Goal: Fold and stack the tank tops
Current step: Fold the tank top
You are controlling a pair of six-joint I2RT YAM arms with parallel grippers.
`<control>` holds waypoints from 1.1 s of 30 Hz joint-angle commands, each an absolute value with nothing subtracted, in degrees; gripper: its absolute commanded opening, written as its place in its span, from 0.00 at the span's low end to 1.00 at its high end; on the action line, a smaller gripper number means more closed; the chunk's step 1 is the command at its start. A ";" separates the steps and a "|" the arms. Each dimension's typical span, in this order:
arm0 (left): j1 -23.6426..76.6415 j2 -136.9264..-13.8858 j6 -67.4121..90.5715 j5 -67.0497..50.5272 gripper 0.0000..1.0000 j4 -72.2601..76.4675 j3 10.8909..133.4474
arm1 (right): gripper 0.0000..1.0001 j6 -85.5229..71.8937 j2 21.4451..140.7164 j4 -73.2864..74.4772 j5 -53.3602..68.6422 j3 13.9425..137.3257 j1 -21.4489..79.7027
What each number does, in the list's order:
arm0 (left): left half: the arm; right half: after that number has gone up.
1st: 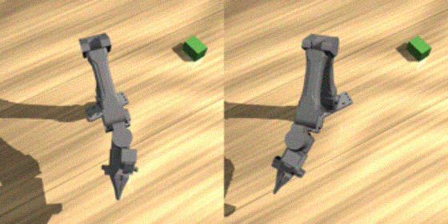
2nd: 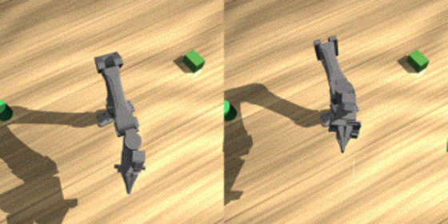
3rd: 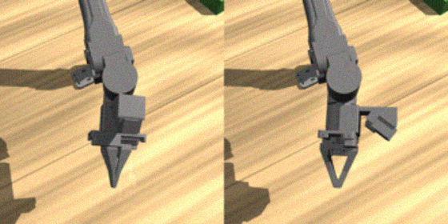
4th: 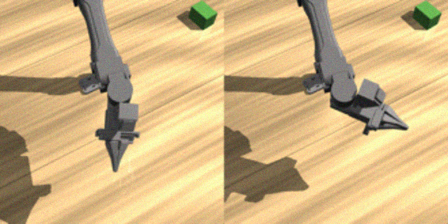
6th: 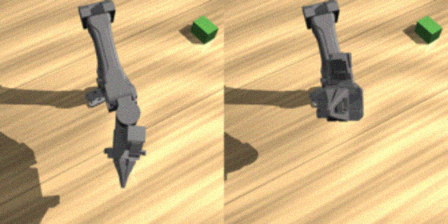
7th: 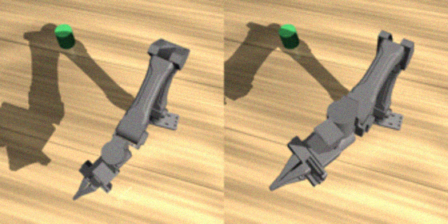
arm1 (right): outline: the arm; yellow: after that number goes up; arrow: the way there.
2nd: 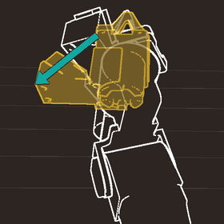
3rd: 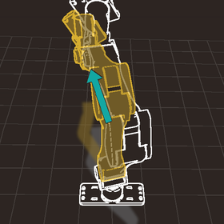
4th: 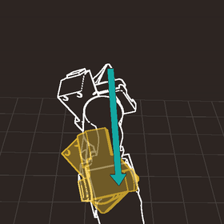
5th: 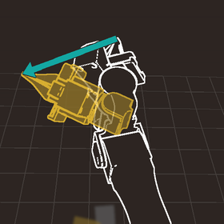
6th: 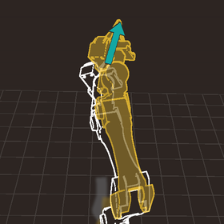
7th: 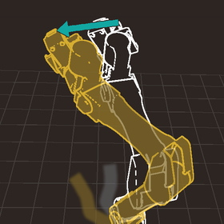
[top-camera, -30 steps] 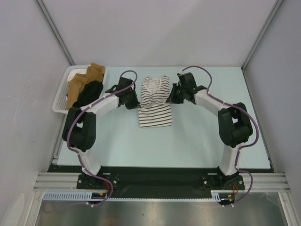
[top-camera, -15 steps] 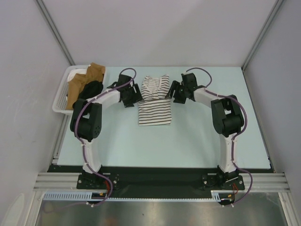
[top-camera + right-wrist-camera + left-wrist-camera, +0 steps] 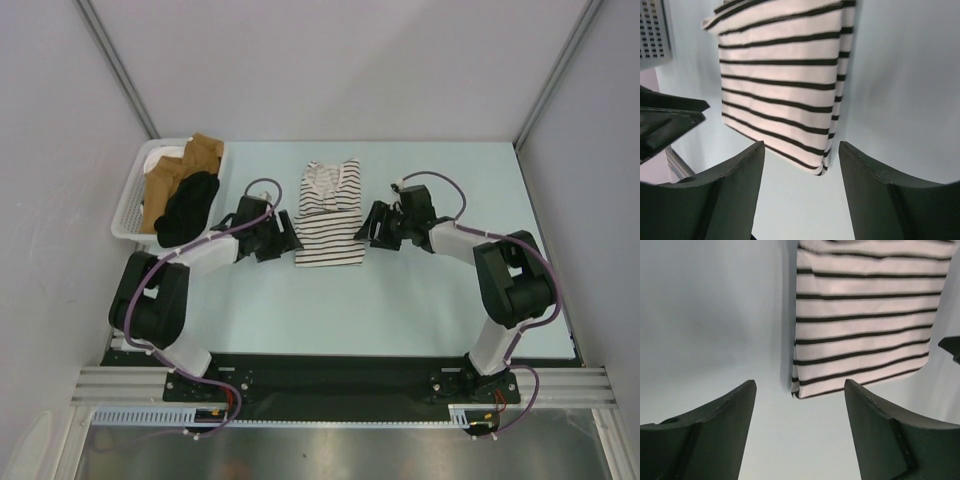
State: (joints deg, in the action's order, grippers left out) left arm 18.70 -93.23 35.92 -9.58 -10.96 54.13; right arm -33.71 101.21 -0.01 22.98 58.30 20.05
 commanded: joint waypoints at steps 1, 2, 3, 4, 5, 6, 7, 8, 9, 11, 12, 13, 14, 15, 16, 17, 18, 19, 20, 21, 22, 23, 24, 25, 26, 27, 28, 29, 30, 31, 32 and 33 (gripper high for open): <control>20.74 -90.53 35.59 -12.13 0.77 -4.93 49.75 | 0.67 -31.99 100.19 -3.95 27.15 56.25 21.27; 21.00 -90.79 35.77 -12.22 0.77 -4.49 49.14 | 0.67 -32.17 100.63 -4.56 27.59 55.73 21.79; 21.44 -92.10 35.77 -12.91 0.76 -4.40 49.22 | 0.66 -32.25 101.77 -4.22 27.42 55.64 22.32; 21.71 -92.72 36.12 -13.18 0.75 -4.39 49.48 | 0.66 -32.52 102.30 -3.61 26.99 55.72 22.76; 21.88 -93.42 36.21 -13.44 0.73 -4.66 49.74 | 0.65 -32.61 102.74 -2.82 26.37 55.55 23.55; 22.49 -93.95 36.38 -13.45 0.71 -4.57 49.66 | 0.65 -33.22 103.27 -3.07 26.28 54.85 23.73; 22.76 -94.30 36.82 -12.84 0.71 -4.40 49.31 | 0.63 -33.57 103.18 -3.42 25.32 54.15 23.99; 23.11 -94.48 37.09 -12.40 0.68 -4.22 49.05 | 0.55 -34.01 103.27 -3.69 24.70 52.49 24.17; 23.38 -94.74 37.26 -12.04 0.66 -4.13 48.78 | 0.50 -34.45 103.18 -4.13 24.61 51.69 24.34; 23.90 -95.88 37.79 -11.95 0.55 -2.82 47.91 | 0.36 -35.24 103.01 -5.88 24.52 50.02 24.17; 23.99 -96.50 37.88 -12.21 0.45 -2.38 47.64 | 0.31 -35.33 103.01 -6.24 24.70 48.97 24.17; 23.99 -97.03 38.05 -12.65 0.37 -1.68 47.20 | 0.26 -35.51 102.92 -6.41 24.78 48.52 24.17; 24.17 -97.81 38.23 -13.18 0.21 -1.23 46.76 | 0.17 -35.51 102.83 -6.33 24.70 48.17 24.17; 24.52 -97.82 38.32 -13.18 0.14 -1.14 46.24 | 0.11 -35.68 102.57 -6.42 24.70 47.29 24.17; 24.78 -97.74 38.58 -13.10 0.09 -0.79 45.62 | 0.05 -35.86 102.13 -6.42 24.78 46.76 24.17; 24.96 -97.47 38.76 -12.83 0.04 -0.18 43.88 | 0.00 -35.95 101.17 -6.50 24.87 46.15 24.26; 25.31 -96.69 38.93 -12.57 0.04 -0.18 42.99 | 0.00 -35.86 100.55 -6.24 24.87 45.62 24.34; 25.75 -96.07 39.20 -12.39 0.04 -0.26 42.20 | 0.00 -35.77 100.02 -6.07 24.79 44.22 24.52; 26.01 -95.37 39.20 -12.22 0.04 -0.18 40.45 | 0.00 -35.68 98.28 -5.46 24.87 43.43 24.52; 26.19 -93.97 39.20 -11.78 0.04 -0.35 39.56 | 0.00 -35.60 97.48 -5.10 24.87 42.63 24.61; 26.71 -93.17 39.29 -11.69 0.04 -0.35 38.59 | 0.00 -35.51 96.34 -4.84 25.05 40.71 24.70; 26.98 -92.47 39.29 -11.95 0.03 -0.18 36.32 | 0.00 -35.51 95.20 -4.05 24.96 39.65 25.05; 27.24 -91.68 39.37 -12.13 0.03 -0.18 35.17 | 0.00 -35.42 92.58 -3.70 24.79 38.77 25.40; 28.12 -90.36 39.55 -12.13 0.03 -0.26 33.16 | 0.00 -35.42 91.24 -2.47 24.18 37.63 25.57; 28.65 -89.57 39.72 -11.95 0.00 -0.18 32.26 | 0.00 -35.25 89.84 -1.68 23.82 35.88 26.36; 29.17 -88.86 39.99 -11.69 0.00 -0.18 31.21 | 0.00 -35.24 88.26 -0.89 23.30 34.82 26.72; 30.31 -87.03 40.60 -11.17 0.00 -0.18 30.07 | 0.00 -35.24 85.46 -0.36 22.86 33.85 27.07; 31.02 -86.14 41.13 -10.90 0.00 -0.26 27.97 | 0.00 -35.42 83.78 1.74 22.07 31.92 27.94; 31.72 -85.26 41.74 -10.81 0.00 -0.18 26.91 | 0.00 -35.59 82.28 2.28 21.71 31.03 28.21; 33.29 -83.77 42.88 -10.90 0.00 1.74 25.94 | 0.00 -35.94 79.48 3.68 21.10 30.33 28.73; 34.18 -83.15 43.41 -10.81 0.00 1.50 24.80 | 0.00 -36.21 78.15 4.39 20.83 29.54 29.09; 34.97 -82.54 43.94 -10.72 0.00 1.15 24.44 | 0.00 -36.47 77.00 5.09 20.66 28.49 29.79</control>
